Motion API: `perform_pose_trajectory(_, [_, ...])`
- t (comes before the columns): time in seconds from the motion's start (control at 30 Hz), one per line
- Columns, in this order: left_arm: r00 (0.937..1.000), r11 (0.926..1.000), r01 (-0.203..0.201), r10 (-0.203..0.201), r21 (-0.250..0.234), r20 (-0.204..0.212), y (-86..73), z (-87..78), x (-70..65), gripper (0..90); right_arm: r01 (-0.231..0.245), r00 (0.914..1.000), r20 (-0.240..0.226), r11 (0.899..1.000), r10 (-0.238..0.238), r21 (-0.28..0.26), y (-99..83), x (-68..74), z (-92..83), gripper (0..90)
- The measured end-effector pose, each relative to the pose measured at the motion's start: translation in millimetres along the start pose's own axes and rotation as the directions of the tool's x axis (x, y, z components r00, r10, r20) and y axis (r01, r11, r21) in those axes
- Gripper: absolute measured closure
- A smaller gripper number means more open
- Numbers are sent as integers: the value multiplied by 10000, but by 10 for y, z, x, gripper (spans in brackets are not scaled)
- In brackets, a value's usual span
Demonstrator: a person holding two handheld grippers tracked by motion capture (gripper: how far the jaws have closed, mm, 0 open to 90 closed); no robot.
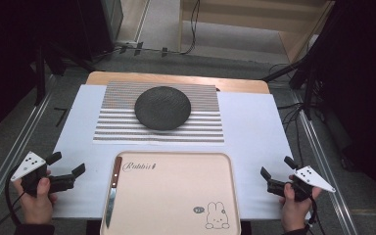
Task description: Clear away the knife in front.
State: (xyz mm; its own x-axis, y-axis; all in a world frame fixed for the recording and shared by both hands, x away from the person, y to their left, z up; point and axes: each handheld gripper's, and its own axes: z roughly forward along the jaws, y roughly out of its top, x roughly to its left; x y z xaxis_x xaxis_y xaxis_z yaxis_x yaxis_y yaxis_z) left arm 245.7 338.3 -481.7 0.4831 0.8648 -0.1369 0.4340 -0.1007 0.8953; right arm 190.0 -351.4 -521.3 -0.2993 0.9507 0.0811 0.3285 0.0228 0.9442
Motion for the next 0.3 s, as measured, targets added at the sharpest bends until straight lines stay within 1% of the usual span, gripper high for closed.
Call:
perform_pose_trajectory(0.17, [9999, 9999, -102, 102, 93, 1, -3, 20, -8, 0, 19, 10000, 1, 10000, -19, 1, 0, 0, -2, 0])
perform_pose_trajectory(0.2, [9999, 9997, -163, 163, 172, -20, 0, 34, -21, 0, 13, 10000, -5, 10000, -13, 4, 0, -2, -2, 0])
perform_pose_trajectory(0.3, [9998, 9994, -162, 165, 298, -86, 5, 58, -32, 0, -85, 10000, -26, 9999, 85, 60, 4, -3, 4, 0])
